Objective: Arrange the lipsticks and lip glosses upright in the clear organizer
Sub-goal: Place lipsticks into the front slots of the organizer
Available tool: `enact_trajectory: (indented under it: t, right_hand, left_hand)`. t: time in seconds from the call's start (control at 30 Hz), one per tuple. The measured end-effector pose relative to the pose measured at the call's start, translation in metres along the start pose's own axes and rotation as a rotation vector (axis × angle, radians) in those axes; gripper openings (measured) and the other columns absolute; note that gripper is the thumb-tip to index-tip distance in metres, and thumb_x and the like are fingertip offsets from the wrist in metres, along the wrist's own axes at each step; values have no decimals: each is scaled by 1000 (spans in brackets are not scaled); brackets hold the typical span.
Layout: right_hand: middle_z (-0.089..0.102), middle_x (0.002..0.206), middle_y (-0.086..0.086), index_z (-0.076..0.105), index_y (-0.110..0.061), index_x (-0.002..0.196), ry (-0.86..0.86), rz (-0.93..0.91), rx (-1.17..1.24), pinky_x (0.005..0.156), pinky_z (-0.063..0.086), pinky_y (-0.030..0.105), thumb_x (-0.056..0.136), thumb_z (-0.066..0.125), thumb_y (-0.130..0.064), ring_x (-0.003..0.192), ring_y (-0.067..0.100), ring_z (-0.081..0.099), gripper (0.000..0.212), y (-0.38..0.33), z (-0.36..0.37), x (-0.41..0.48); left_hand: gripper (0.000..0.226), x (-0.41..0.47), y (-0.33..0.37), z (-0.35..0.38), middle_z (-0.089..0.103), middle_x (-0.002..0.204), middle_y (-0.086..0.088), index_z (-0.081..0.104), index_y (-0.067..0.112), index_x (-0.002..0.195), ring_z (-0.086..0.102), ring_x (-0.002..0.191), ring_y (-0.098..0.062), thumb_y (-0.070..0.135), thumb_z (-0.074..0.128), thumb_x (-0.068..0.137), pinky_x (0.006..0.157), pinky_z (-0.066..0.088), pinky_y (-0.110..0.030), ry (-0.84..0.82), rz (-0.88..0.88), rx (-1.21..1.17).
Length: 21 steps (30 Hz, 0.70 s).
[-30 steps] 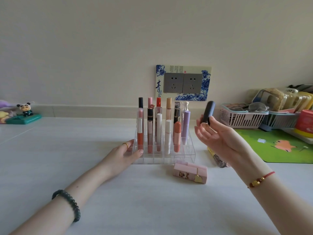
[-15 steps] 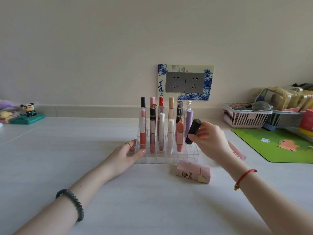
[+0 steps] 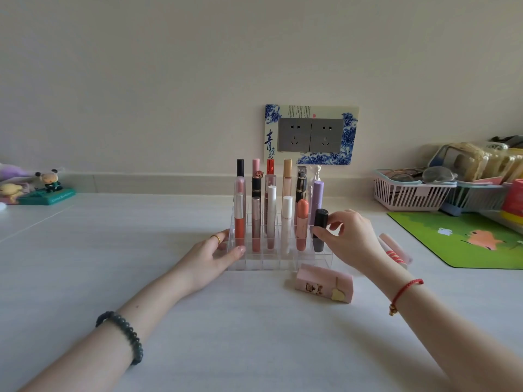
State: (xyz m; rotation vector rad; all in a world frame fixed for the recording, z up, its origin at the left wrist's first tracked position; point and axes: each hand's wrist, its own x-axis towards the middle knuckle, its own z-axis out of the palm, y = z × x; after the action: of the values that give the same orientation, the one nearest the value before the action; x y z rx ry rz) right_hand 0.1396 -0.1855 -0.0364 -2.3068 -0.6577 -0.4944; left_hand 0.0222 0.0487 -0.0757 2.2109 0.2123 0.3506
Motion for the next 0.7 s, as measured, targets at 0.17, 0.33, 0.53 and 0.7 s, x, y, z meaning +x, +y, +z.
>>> enact_trajectory:
  t: [0.17,0.33,0.53,0.7]
  right_hand:
    - [54,80,-1,67,-11,92,4,13,-4,51,28,16,79,63,-34,71,13,44,26,0,1,0]
    - [56,83,0,64,-12,94,-17,25,16,51,30,17,79,64,-34,72,14,47,27,1,4,0]
    - [58,81,-2,62,-18,99,-46,25,83,54,37,21,76,66,-38,72,14,51,31,6,-6,1]
    - [59,69,-6,68,-14,92,112,-26,80,61,42,23,77,67,-27,60,5,51,20,22,-40,5]
  left_hand:
    - [78,-1,3,0,44,142,5,34,19,140,42,128,-9,59,55,77,112,31,-37,-2,-4,-6]
    - [76,-2,2,0,39,146,5,31,18,142,39,131,-9,53,55,79,113,29,-36,7,-26,2]
    - [79,-3,3,0,38,145,7,31,19,141,38,130,-8,57,54,77,110,27,-26,23,-23,20]
    - [86,-4,6,-1,43,143,7,36,20,140,41,129,-7,65,51,67,113,29,-36,-6,-5,1]
